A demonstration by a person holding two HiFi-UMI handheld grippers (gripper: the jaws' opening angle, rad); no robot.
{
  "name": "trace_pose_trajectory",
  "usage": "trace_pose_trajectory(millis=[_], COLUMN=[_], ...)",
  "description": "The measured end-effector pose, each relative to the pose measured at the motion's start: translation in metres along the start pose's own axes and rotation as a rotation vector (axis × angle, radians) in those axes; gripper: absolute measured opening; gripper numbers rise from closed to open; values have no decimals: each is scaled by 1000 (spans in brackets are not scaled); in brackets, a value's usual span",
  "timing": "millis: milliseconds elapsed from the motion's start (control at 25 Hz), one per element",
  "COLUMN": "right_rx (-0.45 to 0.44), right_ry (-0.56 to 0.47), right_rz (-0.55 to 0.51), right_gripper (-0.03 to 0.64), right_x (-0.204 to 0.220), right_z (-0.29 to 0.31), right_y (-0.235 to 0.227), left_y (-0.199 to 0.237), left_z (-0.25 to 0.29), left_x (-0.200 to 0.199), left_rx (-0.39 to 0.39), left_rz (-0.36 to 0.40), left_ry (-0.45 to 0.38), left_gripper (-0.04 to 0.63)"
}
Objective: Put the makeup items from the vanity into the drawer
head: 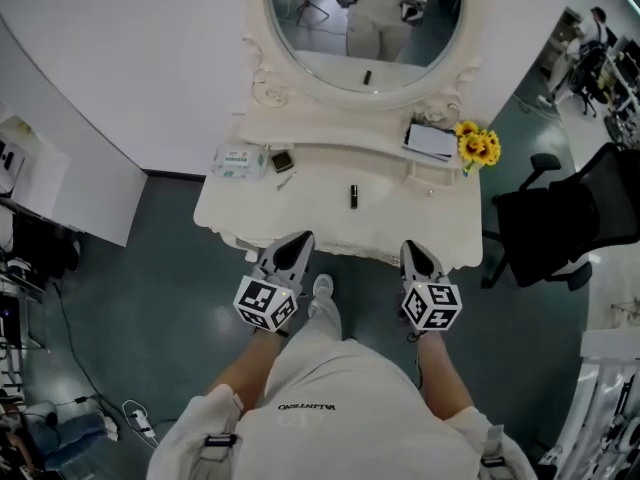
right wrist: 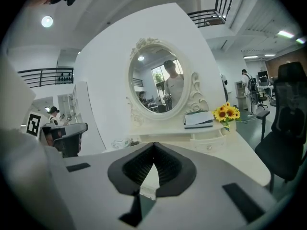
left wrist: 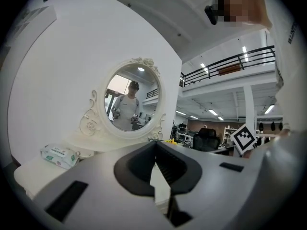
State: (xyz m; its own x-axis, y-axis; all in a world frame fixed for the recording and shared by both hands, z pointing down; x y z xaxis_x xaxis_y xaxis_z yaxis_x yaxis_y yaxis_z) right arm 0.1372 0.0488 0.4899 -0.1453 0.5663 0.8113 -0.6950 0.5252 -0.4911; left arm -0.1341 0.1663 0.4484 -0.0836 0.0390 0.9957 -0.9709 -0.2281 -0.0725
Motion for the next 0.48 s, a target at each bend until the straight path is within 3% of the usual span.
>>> trace_pose_trajectory(millis=[480], right_rx=[40], right_ry=[80], right_rz=[-2], right_gripper=[11], right_x=[-25], right_z=[121], right_y=[6], left_y=[89], left_z=[81], left_x=[13], left_rx=[68], left_rz=[-15], left_ry=[23], left_gripper=[3])
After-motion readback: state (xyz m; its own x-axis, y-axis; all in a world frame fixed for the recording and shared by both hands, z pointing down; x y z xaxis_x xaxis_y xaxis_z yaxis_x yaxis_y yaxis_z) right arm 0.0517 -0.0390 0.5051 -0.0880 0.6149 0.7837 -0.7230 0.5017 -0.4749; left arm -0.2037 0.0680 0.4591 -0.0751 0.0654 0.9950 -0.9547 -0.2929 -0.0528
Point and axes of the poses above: the fingertips, and each gripper's own axes: z forward along the fingers, y to its left, x out of its underside, the point moved 9 cm from there along -z, backward along the fingers, and after that the axes turned 15 degrees about z, right-handed, at the moved point
